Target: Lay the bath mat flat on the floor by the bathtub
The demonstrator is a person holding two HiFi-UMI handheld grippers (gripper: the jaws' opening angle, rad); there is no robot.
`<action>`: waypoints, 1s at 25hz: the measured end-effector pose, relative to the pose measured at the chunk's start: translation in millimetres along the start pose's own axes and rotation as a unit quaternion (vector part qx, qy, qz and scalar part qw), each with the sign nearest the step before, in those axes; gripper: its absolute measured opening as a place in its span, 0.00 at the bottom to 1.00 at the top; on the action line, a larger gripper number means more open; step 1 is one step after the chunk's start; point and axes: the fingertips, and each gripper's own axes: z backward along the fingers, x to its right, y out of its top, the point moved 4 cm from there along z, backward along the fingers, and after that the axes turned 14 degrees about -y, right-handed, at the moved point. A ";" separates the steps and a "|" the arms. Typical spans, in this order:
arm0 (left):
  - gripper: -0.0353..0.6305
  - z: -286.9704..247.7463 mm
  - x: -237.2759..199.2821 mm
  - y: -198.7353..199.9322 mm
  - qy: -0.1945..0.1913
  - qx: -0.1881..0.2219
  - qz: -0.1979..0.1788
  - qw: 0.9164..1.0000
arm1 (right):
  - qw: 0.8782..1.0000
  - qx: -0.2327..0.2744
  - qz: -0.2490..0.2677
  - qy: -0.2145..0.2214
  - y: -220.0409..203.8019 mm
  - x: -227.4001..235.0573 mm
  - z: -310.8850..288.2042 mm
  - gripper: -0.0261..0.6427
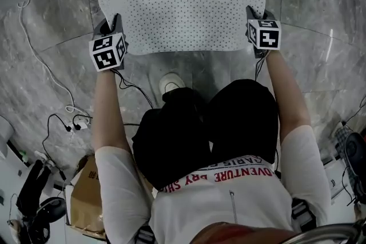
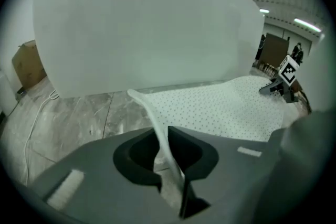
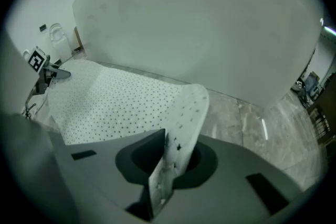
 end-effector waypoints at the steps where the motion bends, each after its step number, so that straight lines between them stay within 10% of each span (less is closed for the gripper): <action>1: 0.14 -3.2 -3.9 -5.5 0.010 -0.013 0.010 1.000 | 1.000 -0.008 -0.003 -0.005 -3.7 3.6 -4.6 0.06; 6: 0.59 -0.7 -12.6 -24.9 0.048 -0.011 0.074 0.996 | 0.999 -0.045 -0.015 -0.012 -23.2 12.3 -8.8 0.33; 11: 0.75 12.6 -19.7 -14.4 0.092 0.030 0.067 0.993 | 0.998 -0.021 -0.022 -0.058 -17.9 28.3 -2.0 0.46; 18: 0.74 26.8 7.7 23.5 0.051 0.048 0.091 0.993 | 0.998 -0.008 -0.049 -0.032 5.4 24.4 22.6 0.45; 21: 0.72 48.3 39.4 49.8 0.008 0.042 0.097 0.994 | 0.998 0.004 -0.054 -0.013 30.1 17.4 65.1 0.29; 25: 0.26 97.7 73.1 93.0 0.009 0.043 0.072 0.996 | 0.998 0.046 -0.051 0.010 77.7 8.3 141.8 0.12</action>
